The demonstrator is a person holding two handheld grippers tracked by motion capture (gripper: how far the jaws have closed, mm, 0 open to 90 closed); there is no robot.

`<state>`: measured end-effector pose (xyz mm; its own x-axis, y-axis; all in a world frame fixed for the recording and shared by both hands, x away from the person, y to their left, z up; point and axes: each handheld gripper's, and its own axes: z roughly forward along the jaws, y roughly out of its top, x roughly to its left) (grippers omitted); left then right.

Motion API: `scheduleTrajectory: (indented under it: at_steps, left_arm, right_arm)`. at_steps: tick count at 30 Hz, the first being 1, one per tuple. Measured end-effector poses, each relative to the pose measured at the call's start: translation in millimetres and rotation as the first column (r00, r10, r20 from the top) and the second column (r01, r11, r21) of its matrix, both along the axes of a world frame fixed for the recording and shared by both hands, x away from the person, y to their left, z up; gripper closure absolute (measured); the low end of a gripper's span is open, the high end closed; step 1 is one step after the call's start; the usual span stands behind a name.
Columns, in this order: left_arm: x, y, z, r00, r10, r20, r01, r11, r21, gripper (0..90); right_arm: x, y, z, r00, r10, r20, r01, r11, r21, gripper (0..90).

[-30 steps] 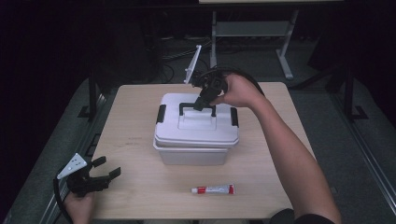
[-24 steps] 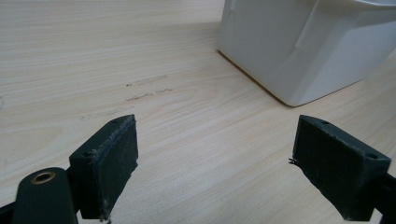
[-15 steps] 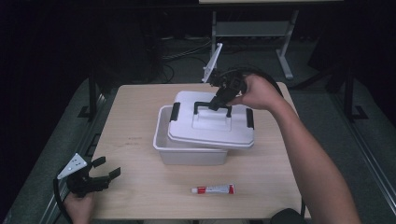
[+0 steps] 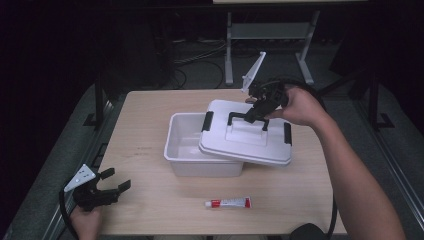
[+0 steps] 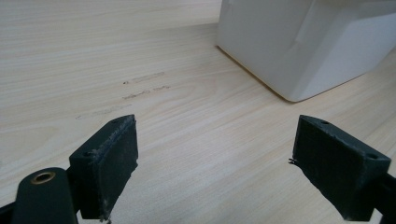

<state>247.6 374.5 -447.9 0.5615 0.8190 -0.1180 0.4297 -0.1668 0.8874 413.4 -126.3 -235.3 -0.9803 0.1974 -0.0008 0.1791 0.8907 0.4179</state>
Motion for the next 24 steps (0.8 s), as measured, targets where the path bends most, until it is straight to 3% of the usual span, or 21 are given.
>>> scheduleTrajectory:
  at_steps: [24]
  left_arm:
    - [-1.5, 3.0, -0.4, 0.9999, 0.015, -0.005, -0.015, 0.9999, 0.001, 13.4]
  right_arm:
    - [-22.2, -87.1, -10.9, 0.9899, -0.141, 0.006, 0.141, 0.9889, 0.046, 84.4]
